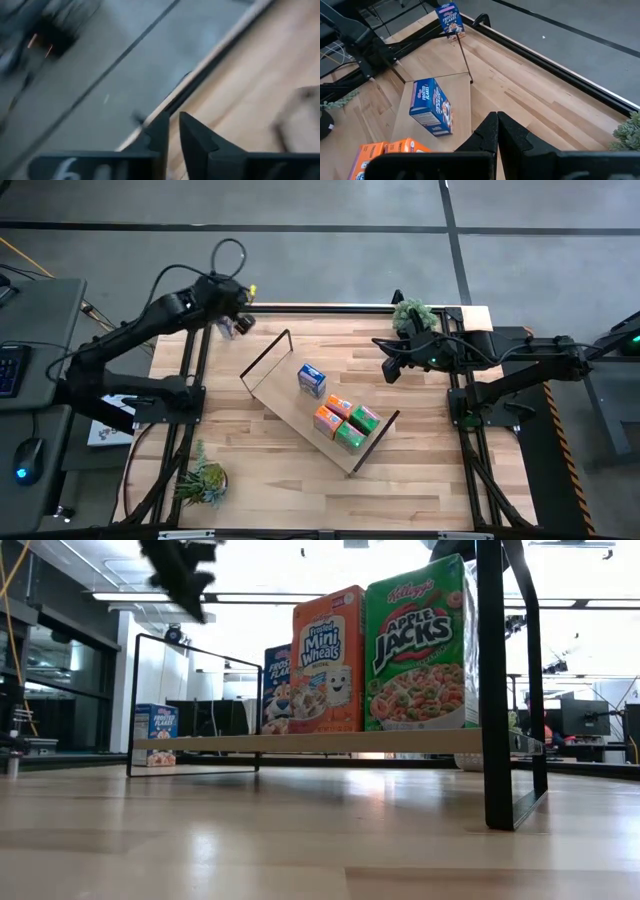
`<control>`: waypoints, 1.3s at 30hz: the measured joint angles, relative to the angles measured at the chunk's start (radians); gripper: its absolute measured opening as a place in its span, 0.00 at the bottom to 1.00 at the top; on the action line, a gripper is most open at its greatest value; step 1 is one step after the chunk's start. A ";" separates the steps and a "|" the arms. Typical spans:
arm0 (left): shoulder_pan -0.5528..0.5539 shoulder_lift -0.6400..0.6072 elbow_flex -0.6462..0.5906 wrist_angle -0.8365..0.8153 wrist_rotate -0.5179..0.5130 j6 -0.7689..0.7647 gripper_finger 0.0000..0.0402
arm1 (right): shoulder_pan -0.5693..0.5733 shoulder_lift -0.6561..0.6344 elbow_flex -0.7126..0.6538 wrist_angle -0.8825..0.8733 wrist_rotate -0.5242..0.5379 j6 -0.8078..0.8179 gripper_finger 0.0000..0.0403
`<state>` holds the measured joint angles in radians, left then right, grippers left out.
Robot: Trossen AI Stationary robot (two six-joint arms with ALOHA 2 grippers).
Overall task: Stack cereal on shelf
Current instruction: Put the blue cereal box on the shelf aligned with the blue cereal box
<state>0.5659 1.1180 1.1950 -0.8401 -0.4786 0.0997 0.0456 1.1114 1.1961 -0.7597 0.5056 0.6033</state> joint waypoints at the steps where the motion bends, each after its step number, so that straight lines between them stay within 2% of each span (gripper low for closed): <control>1: 0.037 -0.011 -0.031 0.000 -0.024 -0.046 0.12 | 0.000 0.000 0.000 0.000 0.000 0.000 0.00; 5: 0.191 -0.031 -0.131 -0.002 -0.054 -0.210 0.27 | 0.000 0.000 0.000 0.000 0.000 -0.001 0.00; 9: 0.303 -0.030 -0.169 -0.001 -0.019 -0.308 0.46 | 0.000 0.000 0.000 0.000 0.000 -0.001 0.00; 13: 0.303 -0.016 -0.166 0.033 -0.014 -0.335 0.64 | 0.000 0.000 0.000 -0.001 0.000 -0.001 0.00; 17: 0.306 0.005 -0.166 0.032 0.011 -0.404 0.75 | 0.000 0.000 0.000 -0.001 0.001 -0.001 0.00; 20: 0.305 0.044 -0.169 0.023 0.016 -0.429 0.78 | 0.000 0.000 0.000 -0.001 0.001 0.001 0.00; 28: 0.313 0.212 -0.167 -0.020 -0.030 -0.555 0.78 | 0.000 0.000 0.000 -0.002 0.001 -0.001 0.00; 33: 0.348 0.296 -0.167 -0.025 -0.035 -0.571 0.79 | 0.000 0.000 0.000 -0.004 0.001 -0.001 0.00; 39: 0.376 0.338 -0.163 -0.014 -0.033 -0.567 0.79 | 0.000 0.000 0.000 -0.008 0.002 -0.002 0.00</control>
<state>0.9420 1.4555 1.0325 -0.8537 -0.5115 -0.4671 0.0456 1.1114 1.1961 -0.7673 0.5072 0.6018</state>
